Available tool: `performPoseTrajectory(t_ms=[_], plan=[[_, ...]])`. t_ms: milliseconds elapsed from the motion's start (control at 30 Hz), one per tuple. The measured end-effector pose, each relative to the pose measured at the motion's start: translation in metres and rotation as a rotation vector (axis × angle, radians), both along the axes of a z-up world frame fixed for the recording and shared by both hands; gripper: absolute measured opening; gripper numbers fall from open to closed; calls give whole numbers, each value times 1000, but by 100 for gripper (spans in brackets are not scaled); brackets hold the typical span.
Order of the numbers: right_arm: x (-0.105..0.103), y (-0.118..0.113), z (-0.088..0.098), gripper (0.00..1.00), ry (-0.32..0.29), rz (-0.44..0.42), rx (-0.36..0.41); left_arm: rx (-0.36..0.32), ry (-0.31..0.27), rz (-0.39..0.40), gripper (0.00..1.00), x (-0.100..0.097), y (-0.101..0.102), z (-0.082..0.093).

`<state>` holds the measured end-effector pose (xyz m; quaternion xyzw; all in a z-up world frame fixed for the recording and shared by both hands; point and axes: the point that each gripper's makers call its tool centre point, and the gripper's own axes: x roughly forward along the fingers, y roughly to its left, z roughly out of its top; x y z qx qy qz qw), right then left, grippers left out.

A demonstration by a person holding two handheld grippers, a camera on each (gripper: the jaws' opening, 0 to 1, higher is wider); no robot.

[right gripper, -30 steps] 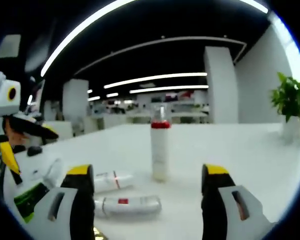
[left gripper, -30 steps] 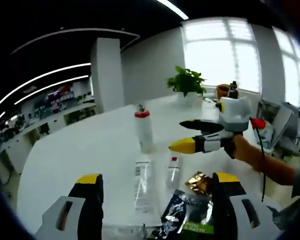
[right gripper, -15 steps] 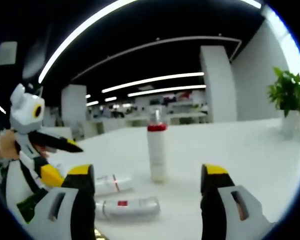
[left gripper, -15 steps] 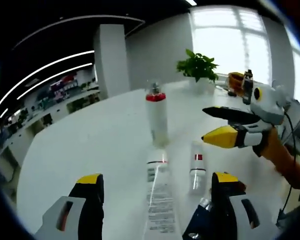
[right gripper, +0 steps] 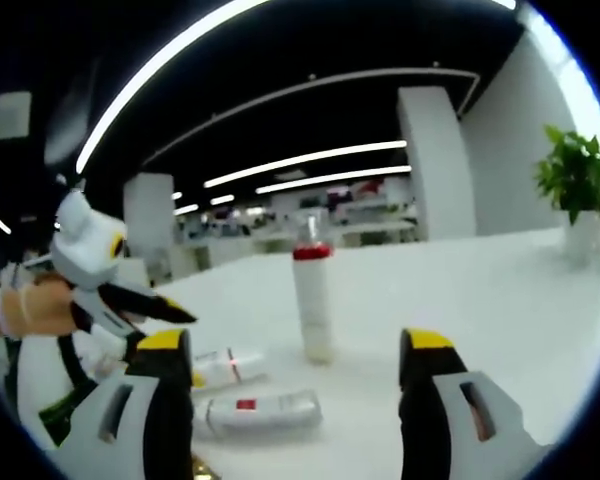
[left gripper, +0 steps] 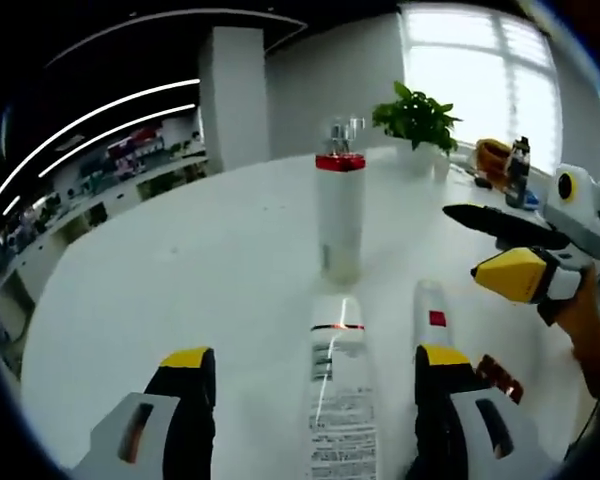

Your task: Arrange the skincare products in the storage area until every visible bottle or jar stands upright without overlapping.

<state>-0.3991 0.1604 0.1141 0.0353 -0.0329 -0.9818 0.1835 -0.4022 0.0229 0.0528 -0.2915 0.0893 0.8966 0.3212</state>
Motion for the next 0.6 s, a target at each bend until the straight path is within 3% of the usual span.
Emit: performPoseTrajectory(t_ms=[133, 267, 600], plan=[[1, 0, 2, 84, 6, 6, -12, 1, -2, 7, 82, 0, 3, -4], [4, -1, 2, 83, 4, 11, -15, -49, 13, 5, 82, 3, 4, -11], [5, -2, -1, 81, -3, 14, -16, -78, 9, 18, 80, -8, 7, -23]])
